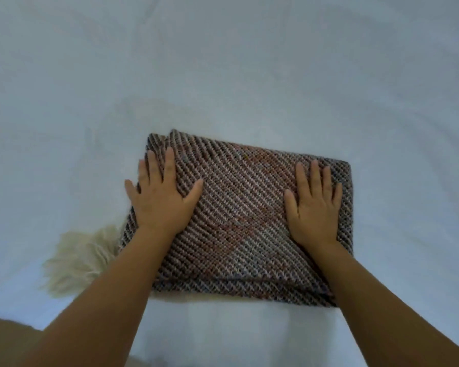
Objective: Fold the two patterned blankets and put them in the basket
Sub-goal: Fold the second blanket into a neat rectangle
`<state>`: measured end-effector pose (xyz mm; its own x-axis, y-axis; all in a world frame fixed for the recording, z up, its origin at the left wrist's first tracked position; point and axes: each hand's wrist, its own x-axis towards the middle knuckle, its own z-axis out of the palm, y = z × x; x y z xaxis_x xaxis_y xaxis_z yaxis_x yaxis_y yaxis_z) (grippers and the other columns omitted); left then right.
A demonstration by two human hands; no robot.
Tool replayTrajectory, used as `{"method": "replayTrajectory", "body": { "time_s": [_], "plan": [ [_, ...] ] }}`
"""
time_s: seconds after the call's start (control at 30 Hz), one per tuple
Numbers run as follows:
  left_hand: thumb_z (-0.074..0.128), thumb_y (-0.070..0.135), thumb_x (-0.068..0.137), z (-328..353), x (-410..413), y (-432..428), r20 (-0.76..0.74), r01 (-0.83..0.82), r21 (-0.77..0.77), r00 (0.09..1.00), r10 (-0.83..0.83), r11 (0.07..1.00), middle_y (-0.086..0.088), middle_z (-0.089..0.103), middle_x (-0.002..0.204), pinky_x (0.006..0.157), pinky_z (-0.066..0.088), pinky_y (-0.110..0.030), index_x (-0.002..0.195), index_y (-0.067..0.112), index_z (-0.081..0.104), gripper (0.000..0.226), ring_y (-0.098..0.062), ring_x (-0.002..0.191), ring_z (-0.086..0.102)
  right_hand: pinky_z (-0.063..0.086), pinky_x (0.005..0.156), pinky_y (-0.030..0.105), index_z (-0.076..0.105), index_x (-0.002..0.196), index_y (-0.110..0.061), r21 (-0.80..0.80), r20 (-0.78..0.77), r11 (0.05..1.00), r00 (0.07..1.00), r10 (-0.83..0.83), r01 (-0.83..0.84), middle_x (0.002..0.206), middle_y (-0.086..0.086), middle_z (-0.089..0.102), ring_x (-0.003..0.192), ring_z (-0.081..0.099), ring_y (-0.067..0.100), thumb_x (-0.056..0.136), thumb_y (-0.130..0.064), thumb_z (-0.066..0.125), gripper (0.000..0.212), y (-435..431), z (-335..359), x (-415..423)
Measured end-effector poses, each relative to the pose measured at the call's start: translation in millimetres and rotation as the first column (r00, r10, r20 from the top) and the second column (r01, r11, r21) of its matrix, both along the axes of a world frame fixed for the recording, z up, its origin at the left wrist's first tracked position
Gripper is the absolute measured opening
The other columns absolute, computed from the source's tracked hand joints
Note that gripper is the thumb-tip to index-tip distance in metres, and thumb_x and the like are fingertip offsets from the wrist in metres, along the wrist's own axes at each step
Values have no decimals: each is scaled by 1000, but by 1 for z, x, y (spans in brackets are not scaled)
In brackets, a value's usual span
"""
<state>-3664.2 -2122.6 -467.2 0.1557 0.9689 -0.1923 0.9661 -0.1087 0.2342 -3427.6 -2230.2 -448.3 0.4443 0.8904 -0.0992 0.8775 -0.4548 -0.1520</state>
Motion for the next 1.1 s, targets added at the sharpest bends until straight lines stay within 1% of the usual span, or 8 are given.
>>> {"method": "replayTrajectory", "body": {
  "time_s": [0.13,0.33,0.53,0.67,0.77,0.87,0.97,1.1],
  "plan": [
    [16,77,79,7,-13,1,32,8,-87,999,-6,996,-2,-1,159,114,2,-53,146,34,-13,85,-24,145,2,-16,112,43,5,148,-26,-54,17,994,996,-92,93,159,5,-2,145,-9,24,93,-45,19,60,11,3,-14],
    [37,61,89,38,-37,-15,543,-94,-246,811,218,965,-1,46,142,103,32,-36,141,28,32,62,-23,126,45,-16,111,44,2,149,-21,-7,-200,998,978,65,-68,158,4,-5,145,-11,22,96,-44,28,63,1,26,-100],
    [41,41,76,68,-76,-66,637,-69,-266,736,229,961,7,58,107,85,40,-27,118,19,57,50,-11,99,53,-20,111,39,6,149,-26,46,-433,885,789,436,-464,159,-2,-3,144,-12,15,85,-54,42,78,-6,42,-173],
    [40,60,73,69,-104,-93,459,151,-142,886,-70,978,-11,59,113,90,40,-32,127,10,52,74,-24,102,53,-17,112,42,-8,148,-21,-118,-330,726,717,614,-677,158,2,-13,143,-17,21,77,-55,59,104,-17,39,-191],
    [29,72,72,66,-110,-107,238,124,-136,967,-89,983,-5,60,117,94,38,-43,131,15,47,85,-26,103,53,-8,115,42,2,149,-22,-96,-278,774,763,583,-626,158,4,-3,145,-7,23,85,-39,55,84,-13,38,-195],
    [25,73,71,64,-109,-110,213,62,-112,976,-37,992,-3,62,110,96,30,-42,122,14,51,82,-26,101,53,2,116,36,20,147,-13,42,-448,863,763,466,-503,156,8,17,144,10,24,86,-20,59,73,-10,43,-195],
    [39,67,74,56,-114,-112,223,70,-47,973,-58,996,-9,60,102,93,32,-44,111,10,57,70,-29,97,52,27,111,30,42,135,-8,153,-644,970,725,244,-190,137,10,47,129,40,23,85,-4,52,52,-10,51,-187],
    [62,44,83,42,-126,-123,178,-106,-106,976,123,989,-16,50,129,102,29,-47,131,8,47,62,-34,121,44,38,93,25,51,124,-17,129,-736,991,672,77,28,123,4,59,113,52,17,90,-14,51,34,-10,54,-183]
  ]
}}
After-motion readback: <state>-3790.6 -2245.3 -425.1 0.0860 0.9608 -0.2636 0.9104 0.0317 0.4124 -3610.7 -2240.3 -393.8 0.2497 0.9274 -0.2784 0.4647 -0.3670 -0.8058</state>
